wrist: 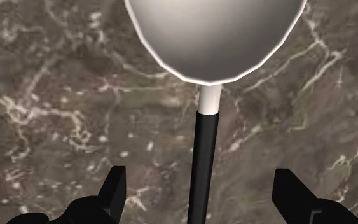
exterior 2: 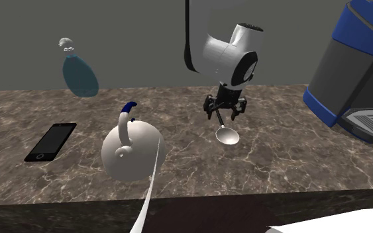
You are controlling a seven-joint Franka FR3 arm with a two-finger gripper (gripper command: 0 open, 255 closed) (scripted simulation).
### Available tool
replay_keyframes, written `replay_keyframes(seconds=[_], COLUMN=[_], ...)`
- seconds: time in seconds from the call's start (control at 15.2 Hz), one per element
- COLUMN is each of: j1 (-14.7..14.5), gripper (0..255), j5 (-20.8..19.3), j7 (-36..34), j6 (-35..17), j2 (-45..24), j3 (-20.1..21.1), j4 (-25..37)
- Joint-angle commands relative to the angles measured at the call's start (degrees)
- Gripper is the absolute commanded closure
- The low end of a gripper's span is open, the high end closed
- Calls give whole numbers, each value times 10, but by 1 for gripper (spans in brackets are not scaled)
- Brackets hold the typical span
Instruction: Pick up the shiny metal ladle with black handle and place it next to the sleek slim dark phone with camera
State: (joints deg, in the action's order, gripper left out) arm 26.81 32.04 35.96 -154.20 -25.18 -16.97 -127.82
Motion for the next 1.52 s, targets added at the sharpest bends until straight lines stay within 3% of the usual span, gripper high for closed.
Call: replay_keyframes(seconds=[0.0,0.46,0.53,1.12,1.45], j1=[4,4,4,4,-13], gripper=[0,0,255,255,255], j5=[9,9,9,9,-22], j7=[5,5,5,5,-20], j6=[-7,-7,-7,-7,18], j2=[-12,-12,-12,-12,24], j3=[7,7,7,7,-16], j4=[5,5,5,5,-3])
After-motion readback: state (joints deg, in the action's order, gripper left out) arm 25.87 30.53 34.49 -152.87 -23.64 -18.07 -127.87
